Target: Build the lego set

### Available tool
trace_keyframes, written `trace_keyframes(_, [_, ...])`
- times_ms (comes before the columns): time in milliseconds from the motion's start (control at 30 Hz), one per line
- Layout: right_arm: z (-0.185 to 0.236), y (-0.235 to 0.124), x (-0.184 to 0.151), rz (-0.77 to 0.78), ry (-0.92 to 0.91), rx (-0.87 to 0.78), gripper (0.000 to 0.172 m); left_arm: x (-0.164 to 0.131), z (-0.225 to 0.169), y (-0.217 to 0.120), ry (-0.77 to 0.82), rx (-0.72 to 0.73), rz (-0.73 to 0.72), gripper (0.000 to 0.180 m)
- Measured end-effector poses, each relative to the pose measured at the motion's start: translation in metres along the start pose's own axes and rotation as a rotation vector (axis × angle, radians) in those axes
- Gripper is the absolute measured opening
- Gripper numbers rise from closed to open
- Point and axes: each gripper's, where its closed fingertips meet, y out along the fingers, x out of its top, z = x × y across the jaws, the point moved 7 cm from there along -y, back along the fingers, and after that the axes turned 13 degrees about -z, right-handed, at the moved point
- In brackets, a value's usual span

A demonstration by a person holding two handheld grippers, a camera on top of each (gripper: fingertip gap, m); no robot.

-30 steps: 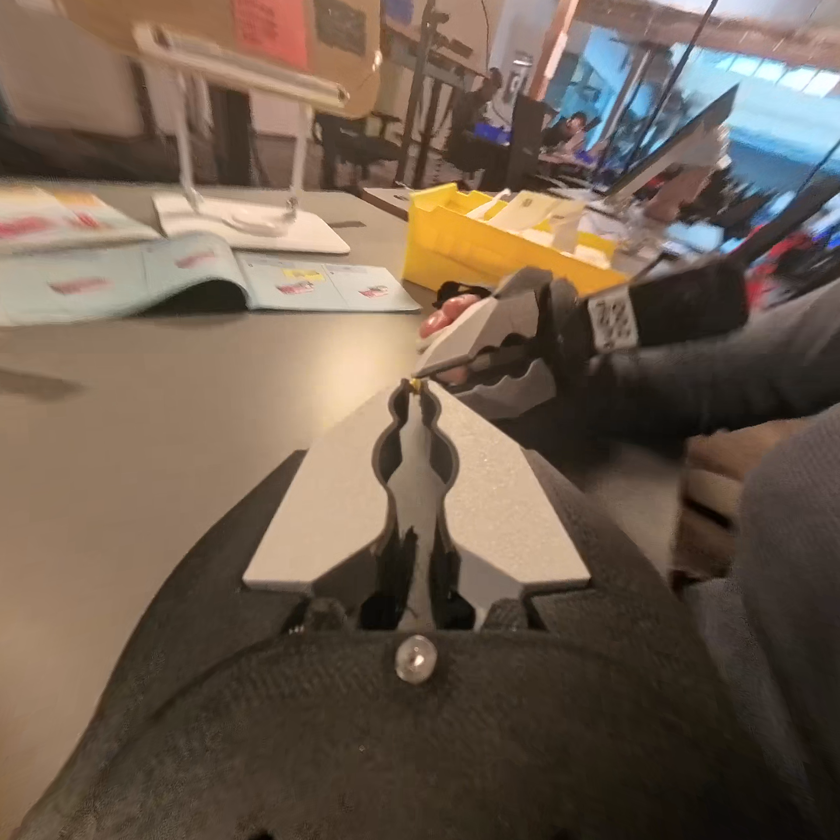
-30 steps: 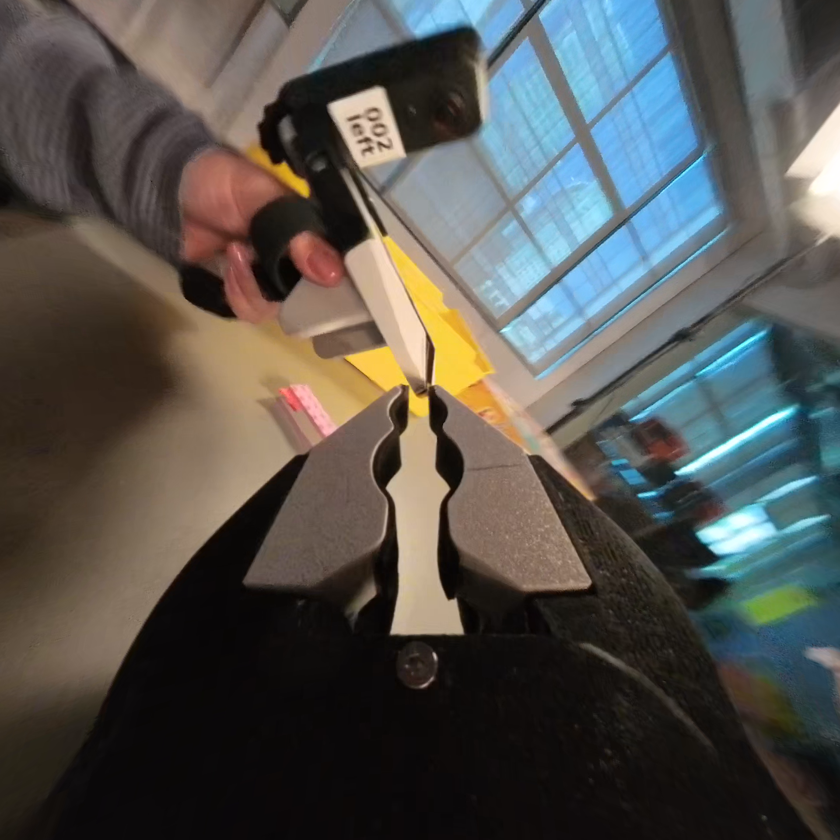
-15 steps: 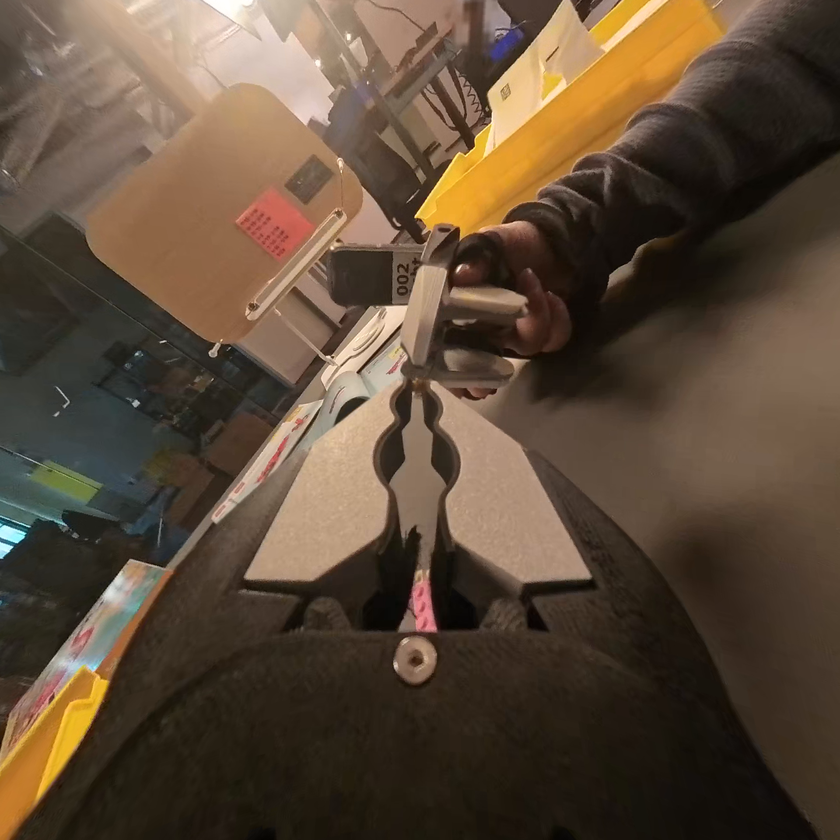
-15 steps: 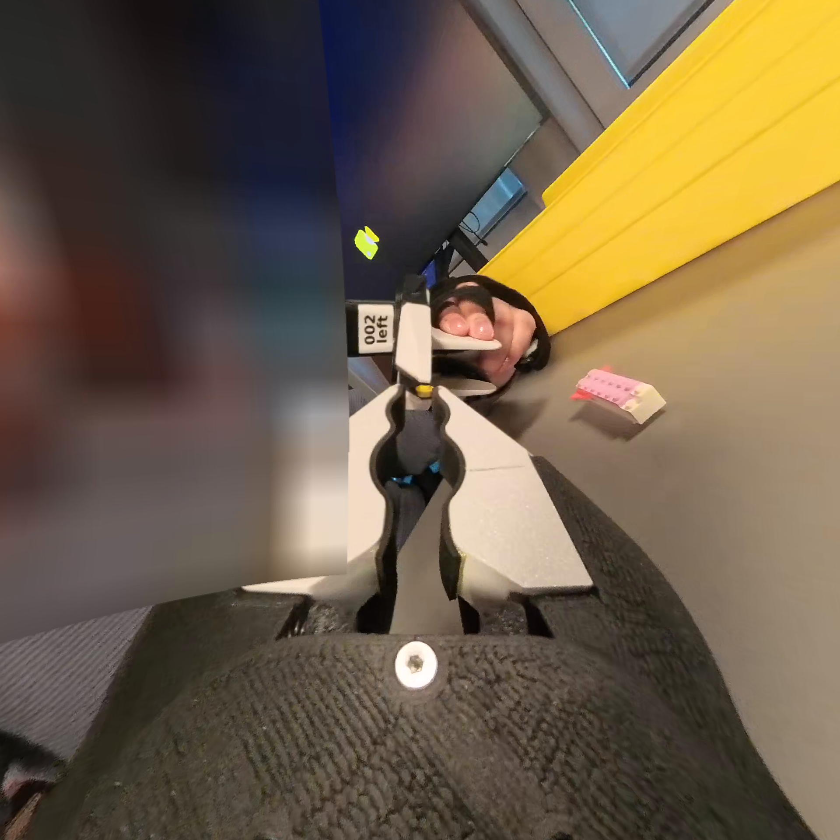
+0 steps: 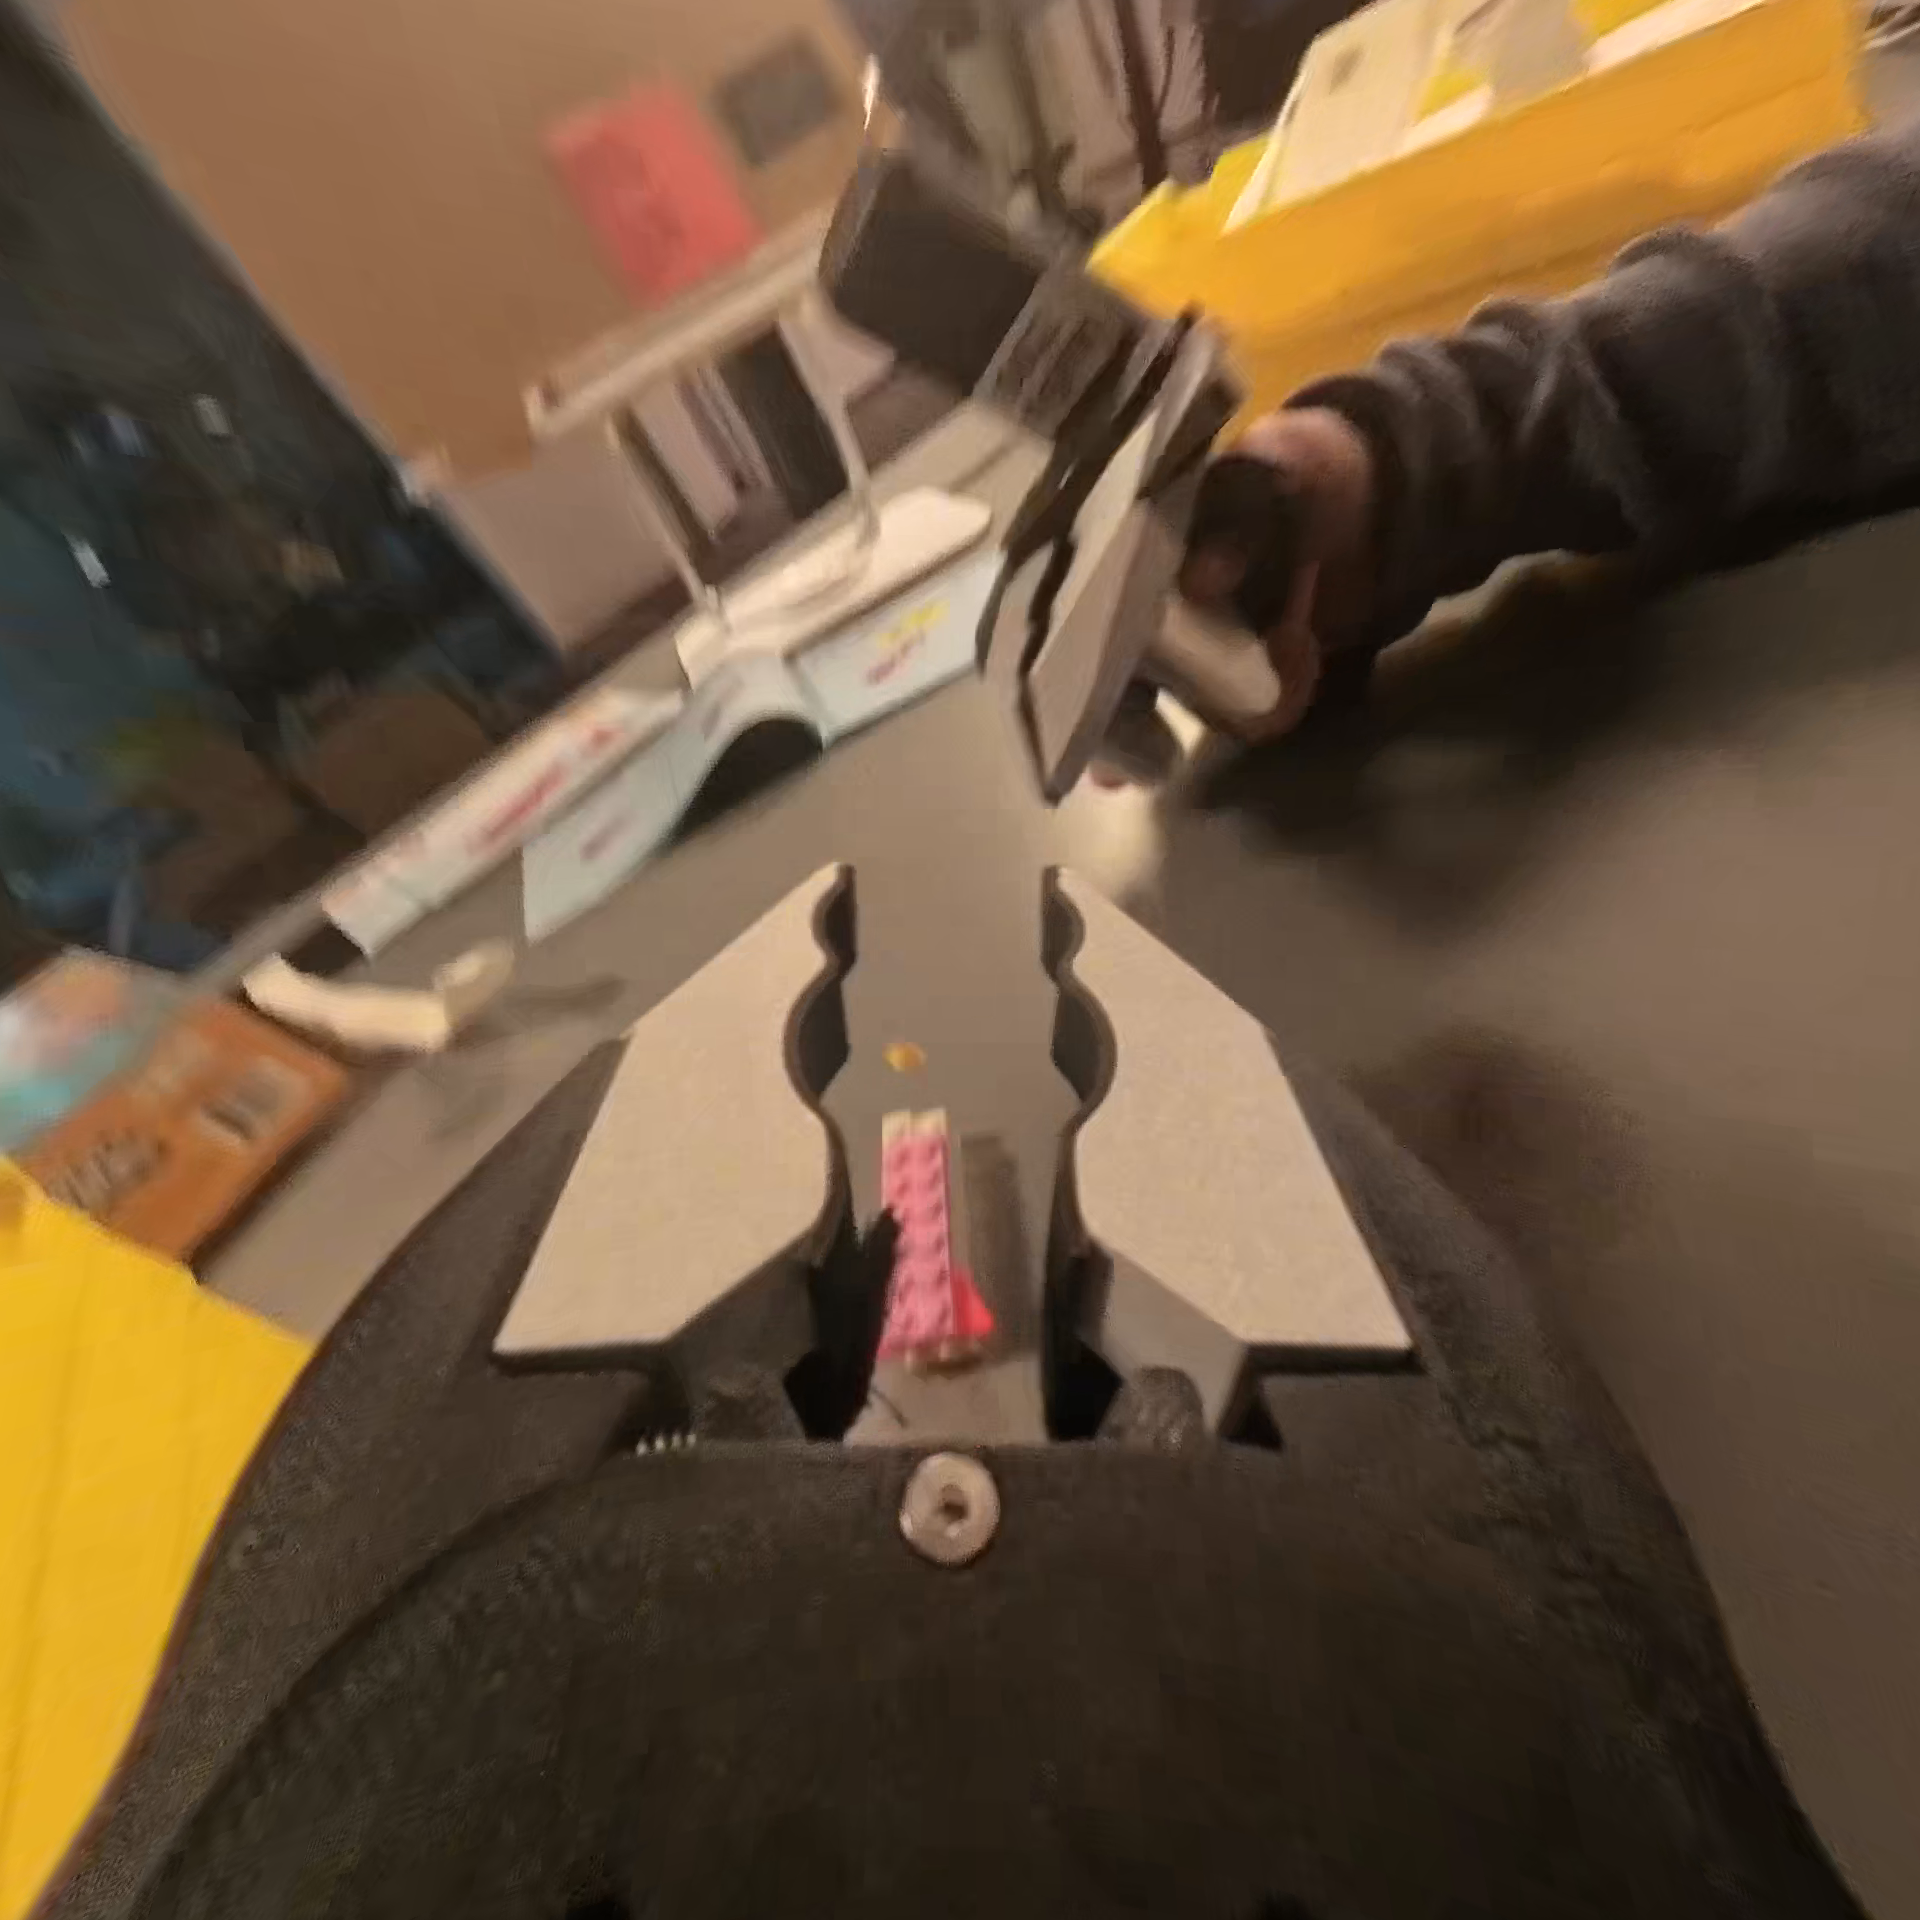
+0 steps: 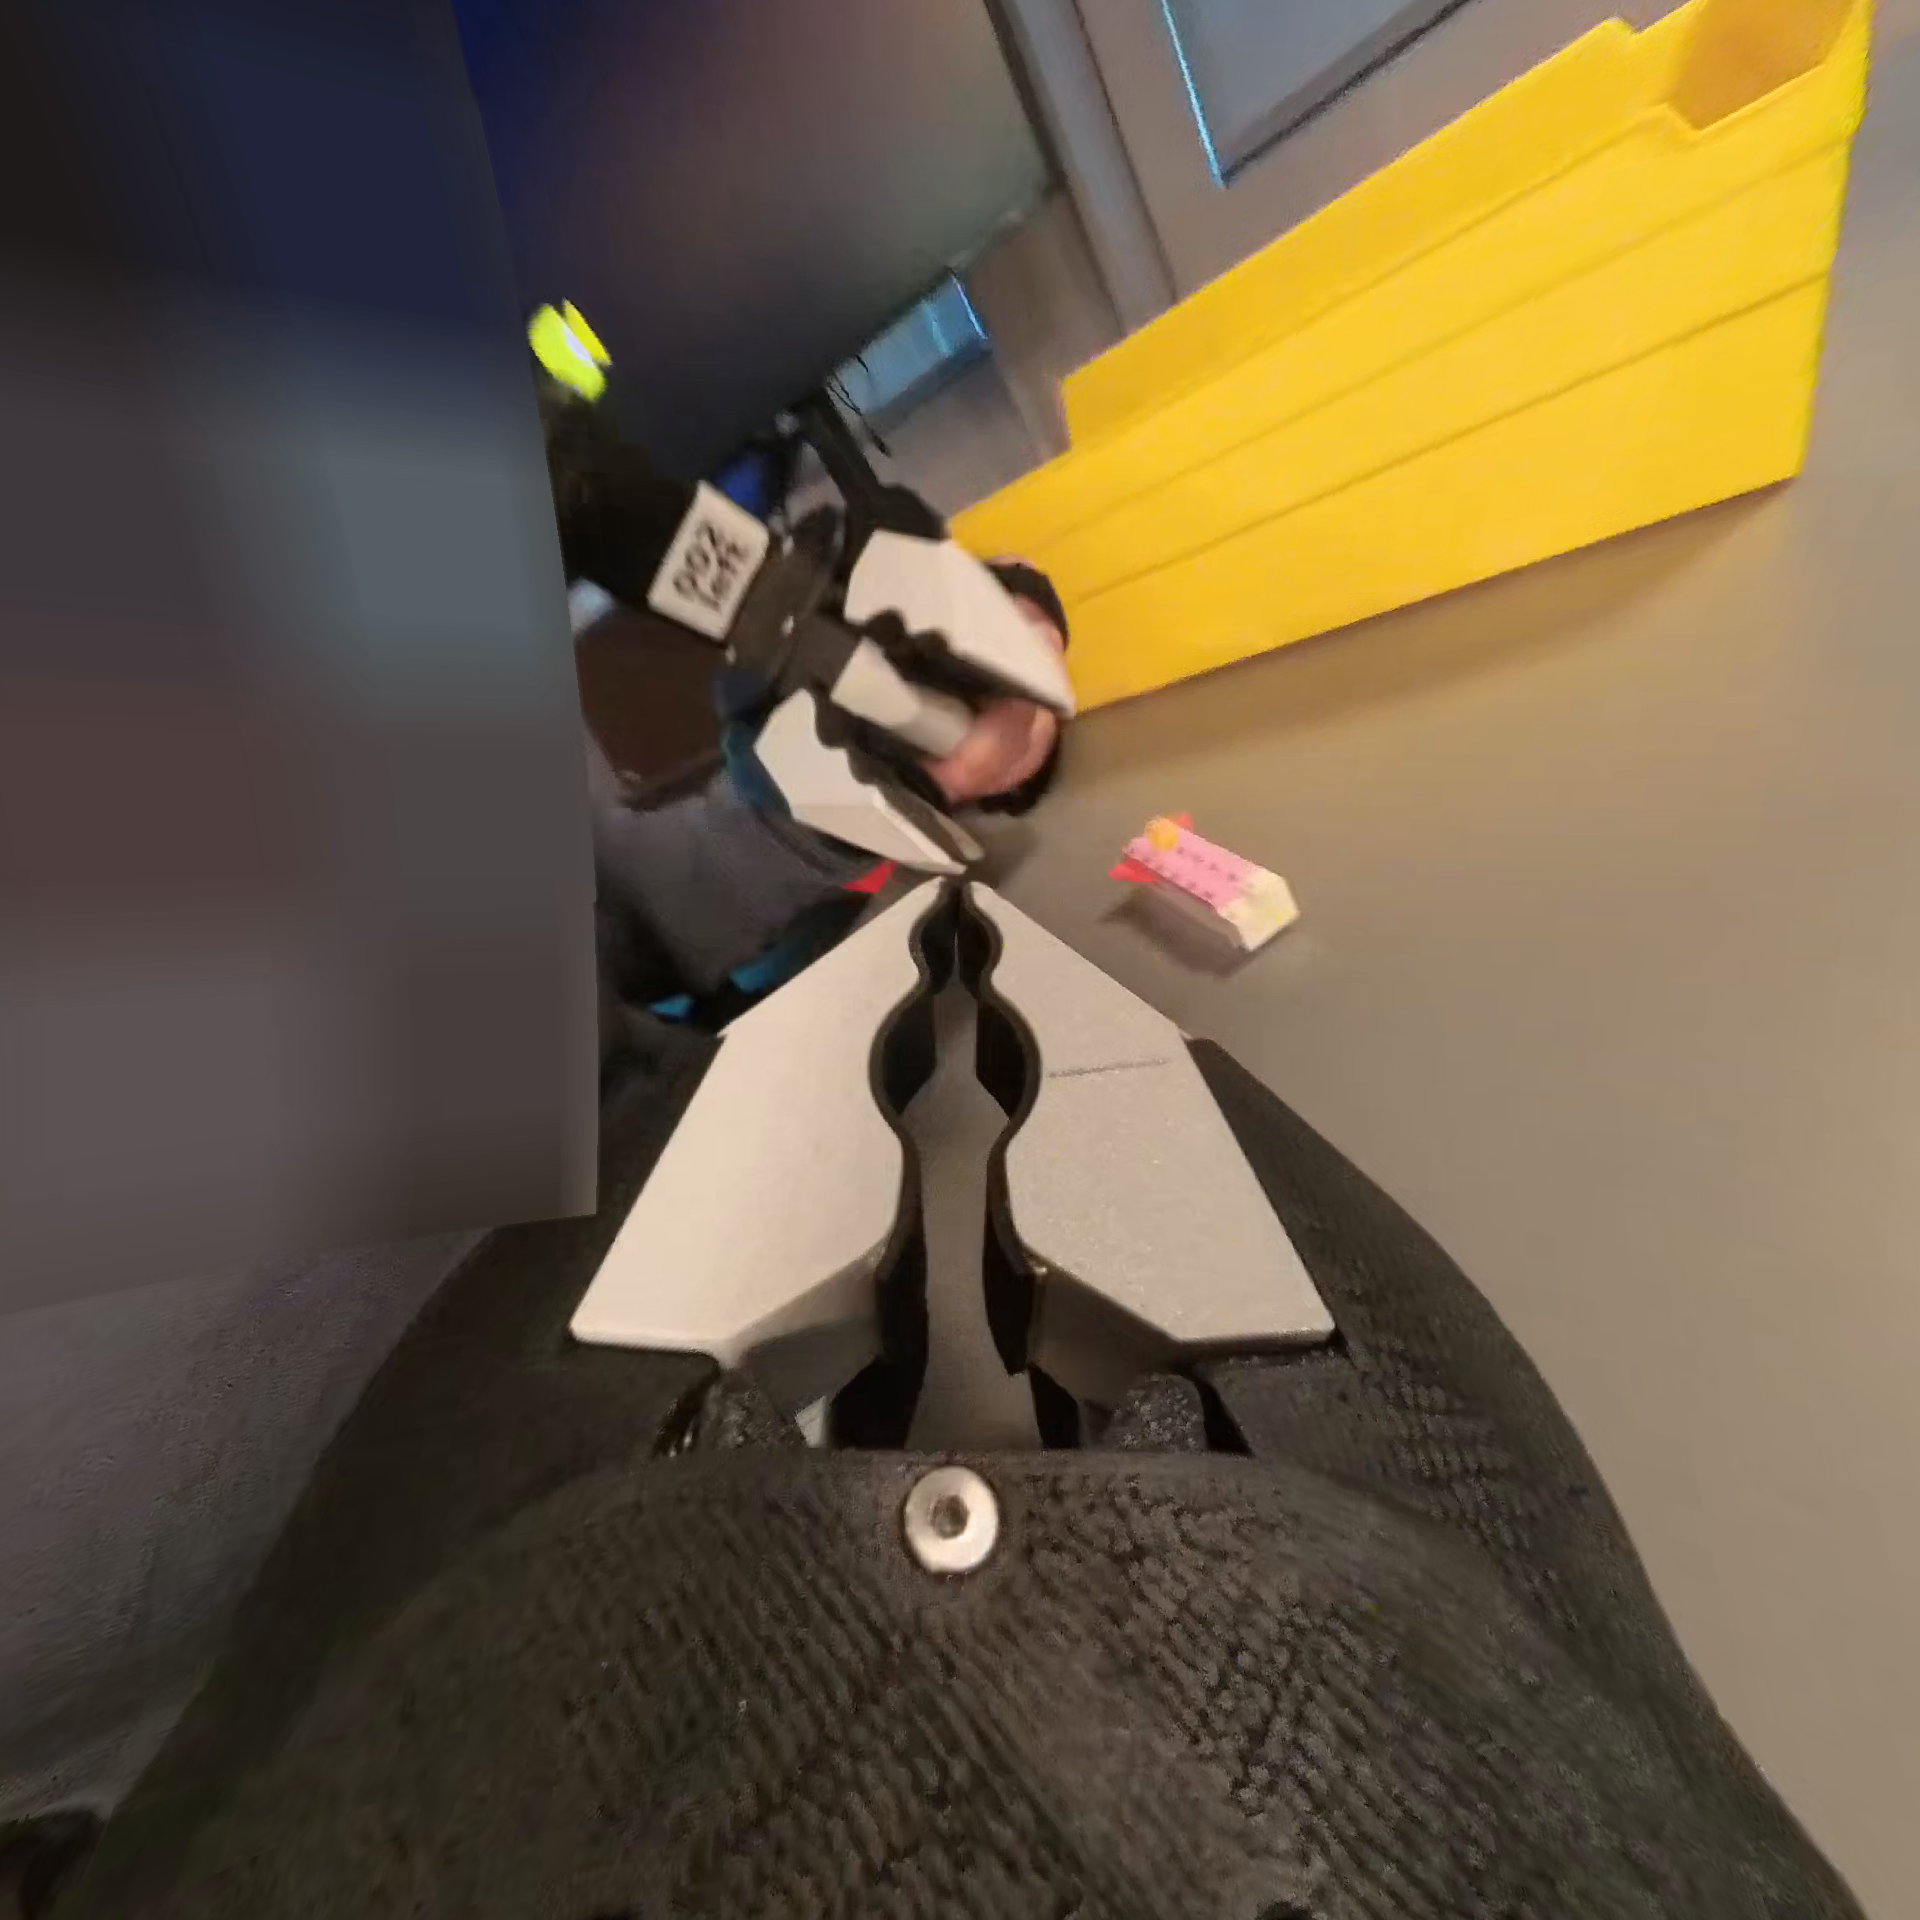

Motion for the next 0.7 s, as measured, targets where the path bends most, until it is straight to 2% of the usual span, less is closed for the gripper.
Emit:
trace_keyframes(33, [-0.001, 0.001, -0.001, 0.017, -0.028, -0.018, 0.000, -0.005, 0.003, -0.004, -0.042, -0.010, 0.036, 0.034])
trace_keyframes(133, [-0.007, 0.003, -0.005, 0.075, -0.079, -0.092, 0.000, -0.015, 0.010, -0.011, -0.070, -0.014, 0.110, 0.031])
trace_keyframes(233, [-0.011, 0.004, -0.005, 0.105, -0.159, -0.166, 0.000, -0.023, 0.016, -0.016, -0.118, 0.017, 0.210, 0.045])
trace_keyframes(400, [-0.016, -0.002, 0.006, 0.010, -0.322, -0.316, 0.000, -0.032, 0.031, -0.023, -0.286, 0.129, 0.300, 0.060])
trace_keyframes(500, [-0.020, -0.006, 0.014, -0.051, -0.434, -0.433, 0.000, -0.037, 0.031, -0.026, -0.406, 0.142, 0.340, 0.067])
trace_keyframes(700, [-0.049, 0.015, 0.016, 0.108, -0.472, -0.483, 0.012, -0.050, 0.019, -0.023, -0.423, 0.074, 0.416, 0.059])
